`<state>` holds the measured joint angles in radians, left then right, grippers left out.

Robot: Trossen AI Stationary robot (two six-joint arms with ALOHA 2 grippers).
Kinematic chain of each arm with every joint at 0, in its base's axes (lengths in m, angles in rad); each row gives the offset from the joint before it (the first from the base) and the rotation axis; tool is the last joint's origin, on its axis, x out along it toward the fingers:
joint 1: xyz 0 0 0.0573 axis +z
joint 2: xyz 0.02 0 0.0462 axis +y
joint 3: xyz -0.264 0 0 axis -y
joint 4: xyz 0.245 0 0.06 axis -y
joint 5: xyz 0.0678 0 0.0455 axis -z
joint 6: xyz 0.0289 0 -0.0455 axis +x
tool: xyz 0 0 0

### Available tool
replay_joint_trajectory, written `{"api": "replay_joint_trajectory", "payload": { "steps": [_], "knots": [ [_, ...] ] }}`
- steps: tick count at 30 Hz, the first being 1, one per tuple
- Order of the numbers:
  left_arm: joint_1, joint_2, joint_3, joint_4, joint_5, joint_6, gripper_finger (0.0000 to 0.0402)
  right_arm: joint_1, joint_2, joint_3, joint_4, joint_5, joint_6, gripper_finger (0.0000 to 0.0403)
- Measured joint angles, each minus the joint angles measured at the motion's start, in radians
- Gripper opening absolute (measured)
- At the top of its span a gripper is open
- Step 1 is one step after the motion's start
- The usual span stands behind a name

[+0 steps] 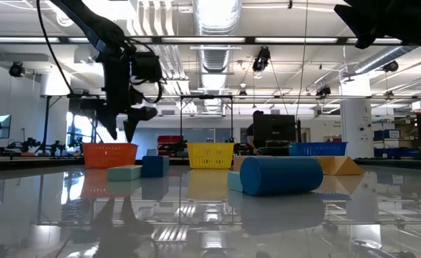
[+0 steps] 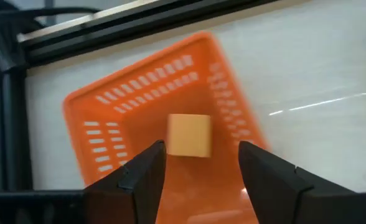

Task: Sort & place blocks by color
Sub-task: Put the light blue block into the yellow bin

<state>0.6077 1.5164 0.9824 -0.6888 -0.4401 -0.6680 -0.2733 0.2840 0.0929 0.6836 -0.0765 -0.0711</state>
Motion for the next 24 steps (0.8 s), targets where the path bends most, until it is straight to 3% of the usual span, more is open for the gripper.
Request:
{"api": "replay_joint_trajectory", "payload": {
  "steps": [6, 14, 19, 24],
  "knots": [
    [-0.102, -0.084, 0.028, -0.002, 0.002, 0.021, 0.0184, 0.0, 0.0, 0.0, 0.0, 0.0, 0.0, 0.0201],
    [-0.341, -0.189, 0.032, 0.031, -0.014, 0.022, 0.0184, 0.0, 0.0, 0.0, 0.001, 0.0, 0.037, 0.0201],
    [-0.483, -0.205, 0.027, 0.026, -0.039, 0.042, 0.0184, 0.0, 0.001, 0.0, 0.0, 0.001, 0.117, 0.0201],
    [-0.596, -0.202, 0.027, 0.029, -0.06, 0.164, 0.0184, 0.001, 0.023, 0.0, -0.001, -0.001, 0.257, 0.0201]
  ]
}}
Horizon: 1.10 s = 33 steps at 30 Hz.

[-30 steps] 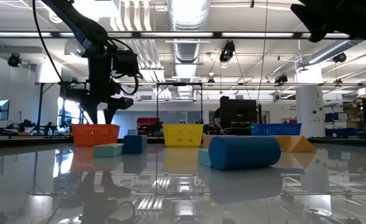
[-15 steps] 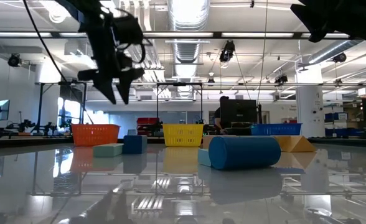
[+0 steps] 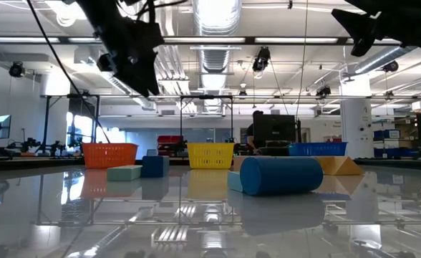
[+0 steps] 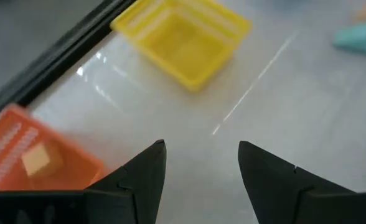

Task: Sort & place blocks by color
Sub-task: Put the light blue block into the yellow bin

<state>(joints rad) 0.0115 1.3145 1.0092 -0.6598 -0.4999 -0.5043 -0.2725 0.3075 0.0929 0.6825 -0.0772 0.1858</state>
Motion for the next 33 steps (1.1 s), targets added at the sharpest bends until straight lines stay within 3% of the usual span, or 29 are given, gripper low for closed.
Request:
{"api": "replay_joint_trajectory", "payload": {
  "steps": [6, 10, 15, 20, 33],
  "knots": [
    [-0.108, -0.002, -0.001, 0.054, -0.046, 0.219, 0.0184, 0.043, 0.087, 0.0, 0.044, 0.005, 0.113, 0.0201],
    [-0.145, -0.004, -0.001, 0.084, -0.133, 0.356, 0.0184, 0.101, 0.169, 0.018, 0.12, 0.062, 0.129, 0.0201],
    [-0.149, -0.004, -0.002, 0.08, -0.242, 0.423, 0.0184, 0.188, 0.295, 0.096, 0.116, 0.164, 0.095, 0.0201],
    [-0.149, -0.007, -0.011, 0.083, -0.259, 0.477, 0.0184, 0.258, 0.438, 0.199, 0.09, 0.243, 0.107, 0.0201],
    [-0.151, -0.225, -0.218, 0.236, -0.261, 0.511, 0.0184, 0.362, 0.744, 0.57, -0.478, 0.262, 0.314, 0.02]
  ]
}}
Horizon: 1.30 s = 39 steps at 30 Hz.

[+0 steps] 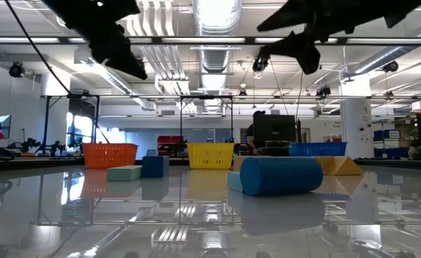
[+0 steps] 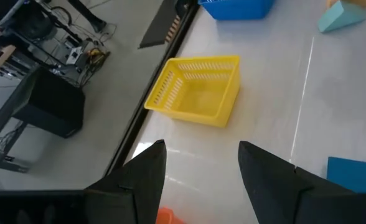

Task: Sort & place blocks by color
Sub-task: Put the light blue block into the yellow bin

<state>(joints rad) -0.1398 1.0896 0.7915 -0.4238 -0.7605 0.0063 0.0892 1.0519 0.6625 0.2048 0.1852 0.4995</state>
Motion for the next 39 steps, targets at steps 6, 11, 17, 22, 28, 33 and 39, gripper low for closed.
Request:
{"api": "replay_joint_trajectory", "payload": {
  "steps": [6, 11, 17, 22, 28, 33, 39],
  "knots": [
    [-0.001, -0.106, -0.055, -0.005, 0.006, -0.045, 0.0184, 0.005, 0.142, 0.216, -0.326, 0.001, 0.154, 0.0201],
    [-0.009, -0.162, -0.085, -0.018, 0.045, -0.098, 0.0184, 0.005, 0.265, 0.409, -0.691, 0.001, 0.286, 0.0201],
    [-0.021, -0.184, -0.091, 0.003, 0.053, -0.106, 0.0184, 0.005, 0.429, 0.58, -1.12, -0.008, 0.458, 0.0201],
    [-0.025, -0.174, -0.093, -0.013, 0.054, -0.103, 0.0184, 0.005, 0.531, 0.629, -1.289, -0.05, 0.506, 0.0201],
    [-0.025, -0.171, -0.094, -0.011, 0.053, -0.078, 0.0184, 0.004, 0.599, 0.628, -1.308, -0.064, 0.572, 0.0201],
    [-0.024, -0.169, -0.093, -0.011, 0.053, -0.07, 0.0184, 0.004, 0.63, 0.627, -1.307, -0.062, 0.609, 0.0201],
    [-0.024, -0.169, -0.094, -0.004, 0.05, -0.048, 0.0184, -0.006, 0.646, 0.627, -1.293, -0.021, 0.609, 0.0201]
  ]
}}
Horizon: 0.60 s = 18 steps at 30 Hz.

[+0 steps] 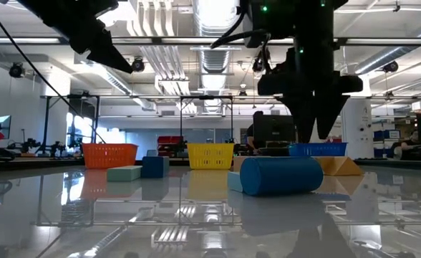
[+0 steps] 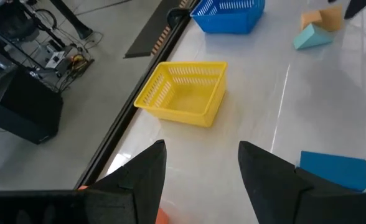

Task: Sort & place blocks by color
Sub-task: Put the light blue block into the yellow bin

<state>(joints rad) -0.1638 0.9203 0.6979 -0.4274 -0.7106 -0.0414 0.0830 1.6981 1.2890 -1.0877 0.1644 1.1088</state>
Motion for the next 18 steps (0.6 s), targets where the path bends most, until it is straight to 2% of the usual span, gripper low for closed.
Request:
{"api": "replay_joint_trajectory", "payload": {
  "steps": [5, 18],
  "knots": [
    [0.0, 0.0, 0.0, 0.001, -0.001, 0.006, 0.0184, -0.024, 0.017, -0.002, 0.027, 0.049, -0.006, 0.0201],
    [0.0, 0.002, -0.001, 0.0, -0.002, 0.003, 0.0184, -0.043, 0.039, -0.046, 0.104, 0.067, -0.033, 0.0201]
  ]
}}
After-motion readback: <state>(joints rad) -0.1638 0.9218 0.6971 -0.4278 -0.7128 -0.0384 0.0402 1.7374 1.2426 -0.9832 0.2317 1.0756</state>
